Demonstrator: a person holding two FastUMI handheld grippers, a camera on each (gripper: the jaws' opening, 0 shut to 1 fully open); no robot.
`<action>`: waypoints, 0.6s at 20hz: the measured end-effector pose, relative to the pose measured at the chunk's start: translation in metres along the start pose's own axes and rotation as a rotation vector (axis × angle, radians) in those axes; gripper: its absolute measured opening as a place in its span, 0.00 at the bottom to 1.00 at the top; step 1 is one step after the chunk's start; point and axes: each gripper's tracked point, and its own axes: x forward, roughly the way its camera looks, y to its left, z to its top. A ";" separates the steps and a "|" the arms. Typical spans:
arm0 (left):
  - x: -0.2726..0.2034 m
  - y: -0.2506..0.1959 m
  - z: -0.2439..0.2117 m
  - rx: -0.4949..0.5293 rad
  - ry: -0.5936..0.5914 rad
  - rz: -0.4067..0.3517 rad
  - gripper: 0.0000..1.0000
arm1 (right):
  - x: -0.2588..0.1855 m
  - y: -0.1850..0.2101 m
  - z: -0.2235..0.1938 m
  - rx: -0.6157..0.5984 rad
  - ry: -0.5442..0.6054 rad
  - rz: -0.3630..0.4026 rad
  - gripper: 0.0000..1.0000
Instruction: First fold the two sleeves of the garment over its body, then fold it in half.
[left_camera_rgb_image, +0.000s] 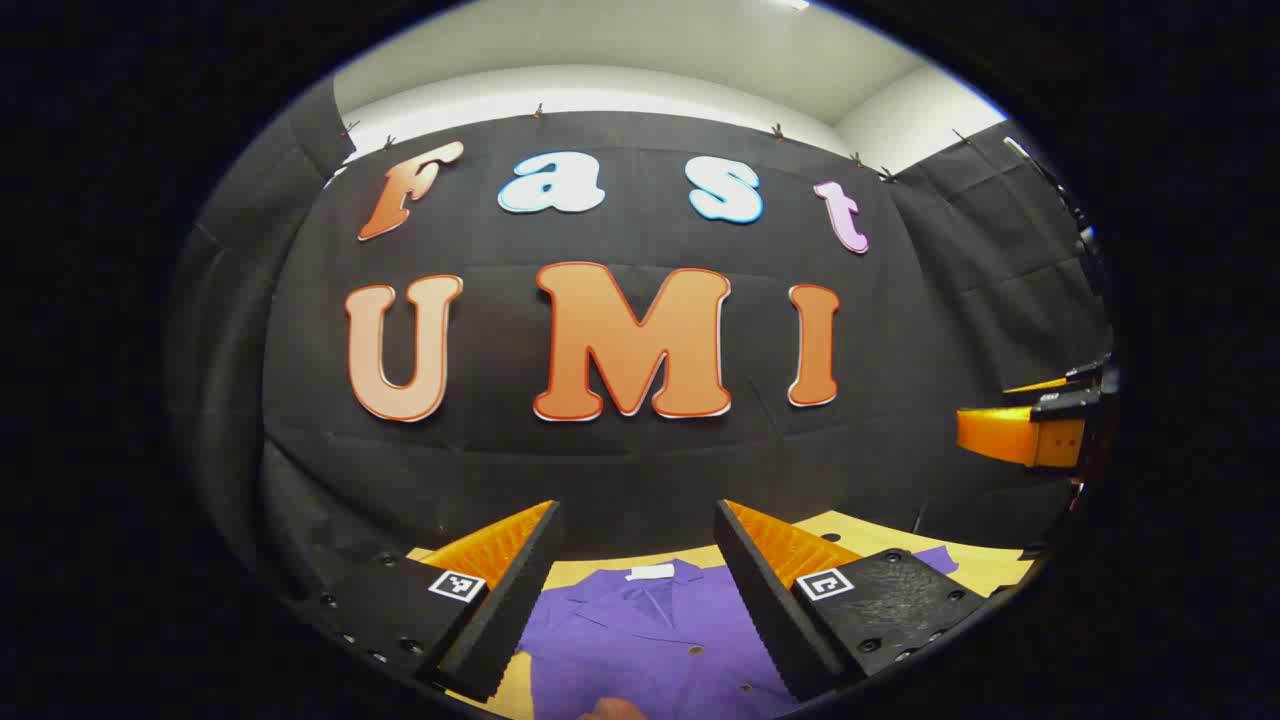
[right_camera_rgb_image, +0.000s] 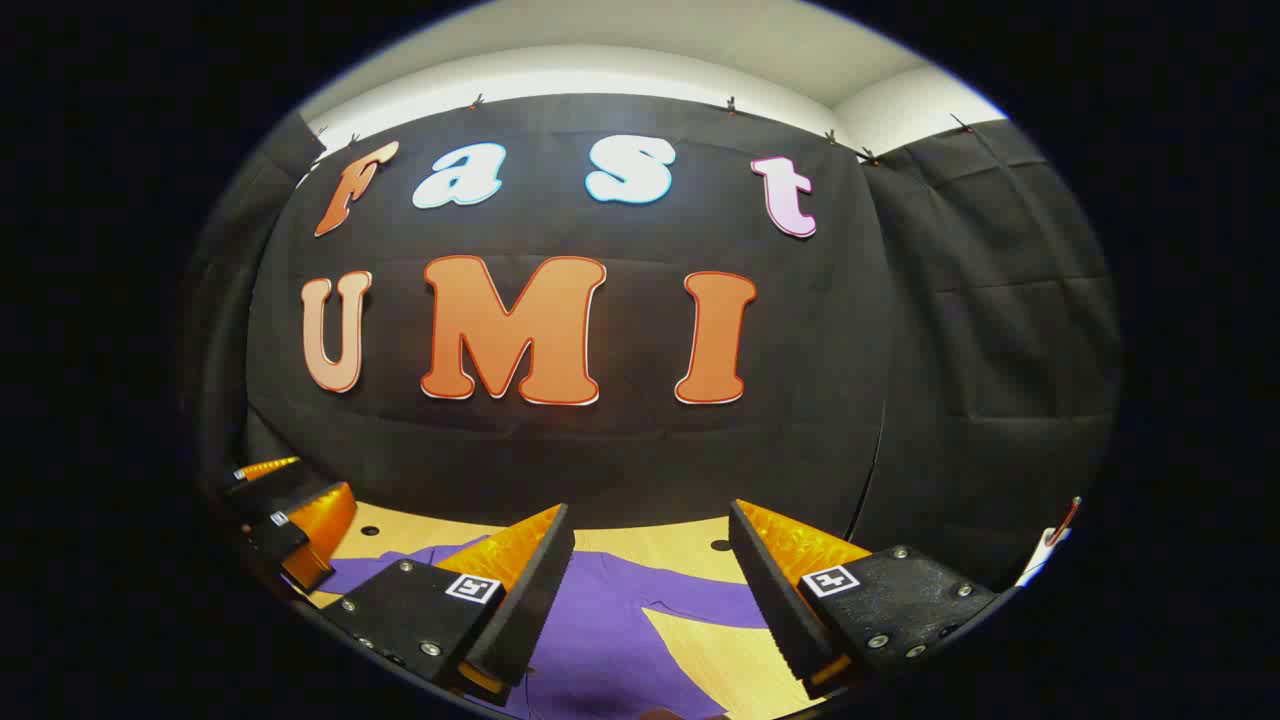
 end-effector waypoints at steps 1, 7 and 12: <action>-0.003 0.011 0.003 -0.008 -0.002 0.018 0.97 | -0.001 0.006 -0.001 -0.002 0.004 0.012 0.94; -0.012 0.047 0.018 -0.026 0.002 0.120 0.97 | 0.006 0.025 -0.015 -0.002 0.055 0.073 0.94; -0.008 0.055 0.017 -0.002 0.030 0.206 0.97 | 0.025 0.030 -0.028 0.006 0.095 0.141 0.94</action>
